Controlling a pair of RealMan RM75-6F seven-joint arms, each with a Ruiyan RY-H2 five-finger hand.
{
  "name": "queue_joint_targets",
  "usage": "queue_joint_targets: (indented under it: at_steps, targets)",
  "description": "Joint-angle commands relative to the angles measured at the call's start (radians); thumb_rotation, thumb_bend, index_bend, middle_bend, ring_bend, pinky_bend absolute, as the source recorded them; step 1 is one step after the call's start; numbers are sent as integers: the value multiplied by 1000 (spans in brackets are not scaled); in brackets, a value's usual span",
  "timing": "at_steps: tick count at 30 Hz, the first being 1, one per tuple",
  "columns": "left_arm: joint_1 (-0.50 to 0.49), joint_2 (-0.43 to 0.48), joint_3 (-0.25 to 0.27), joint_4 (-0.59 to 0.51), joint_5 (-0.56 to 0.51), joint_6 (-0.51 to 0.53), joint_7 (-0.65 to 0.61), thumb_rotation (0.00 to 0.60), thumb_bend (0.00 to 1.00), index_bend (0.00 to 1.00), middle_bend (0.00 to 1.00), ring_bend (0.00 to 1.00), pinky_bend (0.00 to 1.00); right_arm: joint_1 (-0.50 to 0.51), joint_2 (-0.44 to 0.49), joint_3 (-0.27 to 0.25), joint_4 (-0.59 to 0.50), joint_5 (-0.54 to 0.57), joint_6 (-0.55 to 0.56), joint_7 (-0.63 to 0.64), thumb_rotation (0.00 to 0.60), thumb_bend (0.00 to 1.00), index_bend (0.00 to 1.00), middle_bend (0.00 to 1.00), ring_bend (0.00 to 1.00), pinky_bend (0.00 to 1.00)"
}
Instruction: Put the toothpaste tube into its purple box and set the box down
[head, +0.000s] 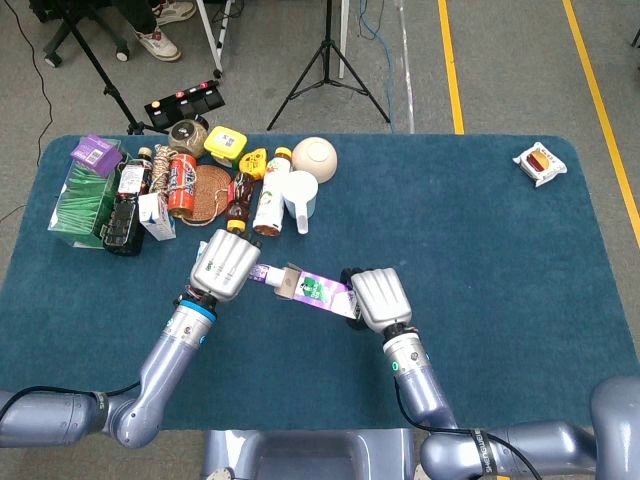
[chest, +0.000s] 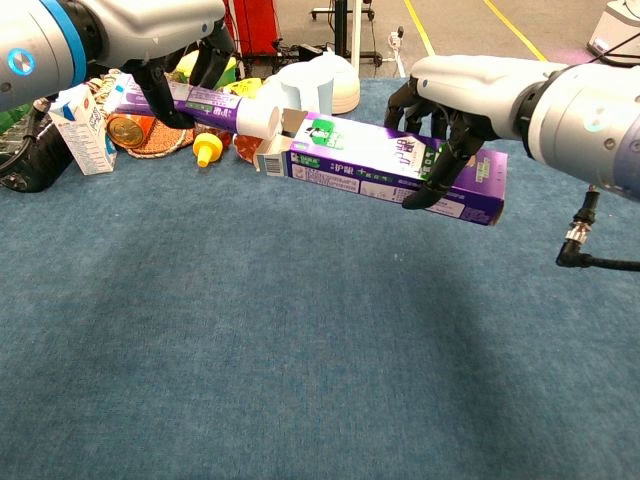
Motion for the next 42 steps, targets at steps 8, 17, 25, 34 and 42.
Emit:
queue_joint_targets:
  at_steps: [8,17,25,34,42]
  targets:
    - [-21,-24,11,5,-35,25,19,600,221,566,488,498,719,11,-3,15,-7,16,16,-8,600,430,461,524,521,647]
    - [-33,-42,19,12,-40,45,8,600,220,566,488,497,719,17,-3,19,-13,32,17,1,600,430,462,524,521,647]
    - [-43,-60,21,8,-51,62,13,600,221,566,488,498,719,25,-12,22,-10,35,23,0,600,431,462,524,521,648]
    - [-54,-90,19,13,-72,97,34,600,219,566,488,497,719,24,-12,26,-2,34,23,19,600,431,465,525,523,651]
    - [-66,-125,5,27,-56,144,53,600,219,566,488,497,719,17,-13,20,5,14,10,53,600,432,467,529,525,651]
